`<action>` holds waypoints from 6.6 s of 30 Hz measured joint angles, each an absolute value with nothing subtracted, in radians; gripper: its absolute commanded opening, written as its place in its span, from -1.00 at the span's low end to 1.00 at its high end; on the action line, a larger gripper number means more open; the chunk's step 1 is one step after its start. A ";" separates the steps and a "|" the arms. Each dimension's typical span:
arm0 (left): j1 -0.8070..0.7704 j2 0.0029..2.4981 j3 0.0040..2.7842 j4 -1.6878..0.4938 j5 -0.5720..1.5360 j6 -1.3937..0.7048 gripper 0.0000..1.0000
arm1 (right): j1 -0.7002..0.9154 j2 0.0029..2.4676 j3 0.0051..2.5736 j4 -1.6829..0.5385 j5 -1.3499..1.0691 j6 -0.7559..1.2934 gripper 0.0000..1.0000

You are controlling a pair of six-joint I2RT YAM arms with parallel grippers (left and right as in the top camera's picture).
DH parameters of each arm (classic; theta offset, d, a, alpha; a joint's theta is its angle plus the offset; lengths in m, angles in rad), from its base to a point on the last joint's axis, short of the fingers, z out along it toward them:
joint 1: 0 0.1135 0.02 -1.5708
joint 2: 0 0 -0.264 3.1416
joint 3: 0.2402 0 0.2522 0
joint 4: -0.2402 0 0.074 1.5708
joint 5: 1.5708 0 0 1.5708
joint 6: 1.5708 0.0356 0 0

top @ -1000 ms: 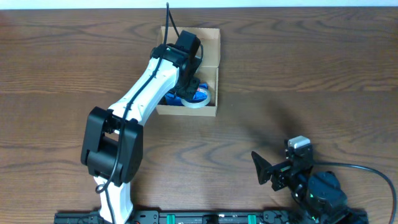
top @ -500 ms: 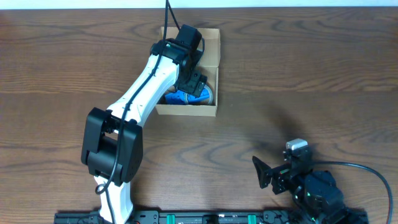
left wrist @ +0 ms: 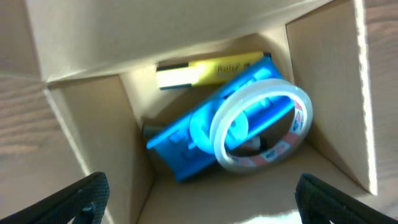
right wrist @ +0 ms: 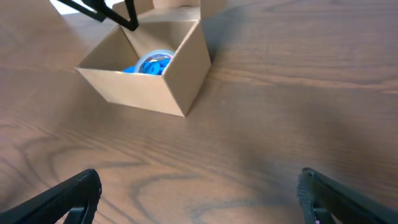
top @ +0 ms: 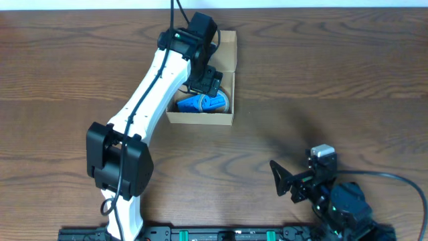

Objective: Pack container
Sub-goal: 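Raise both grippers to the box lid flaps on either side, then push the side flaps inward with both grippers to start closing, then press the lid down over the box with the right gripper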

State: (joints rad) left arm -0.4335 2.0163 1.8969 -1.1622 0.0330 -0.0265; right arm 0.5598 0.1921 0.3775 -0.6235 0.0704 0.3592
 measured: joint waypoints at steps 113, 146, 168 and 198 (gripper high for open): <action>0.078 2.546 2.263 -1.039 1.118 -0.308 -0.89 | 0.203 2.350 1.576 0.433 -0.821 0.775 -0.97; 0.067 2.546 2.643 -1.612 0.794 0.057 -0.90 | 0.385 1.934 1.601 -0.485 -0.647 0.223 -0.97; 0.033 2.546 2.662 -1.612 0.472 -0.022 -0.89 | 0.656 1.990 1.604 -0.701 -0.196 0.166 -0.98; 0.032 2.393 2.662 -1.612 0.363 0.020 0.91 | 0.654 1.953 1.680 -0.738 -0.148 0.132 0.98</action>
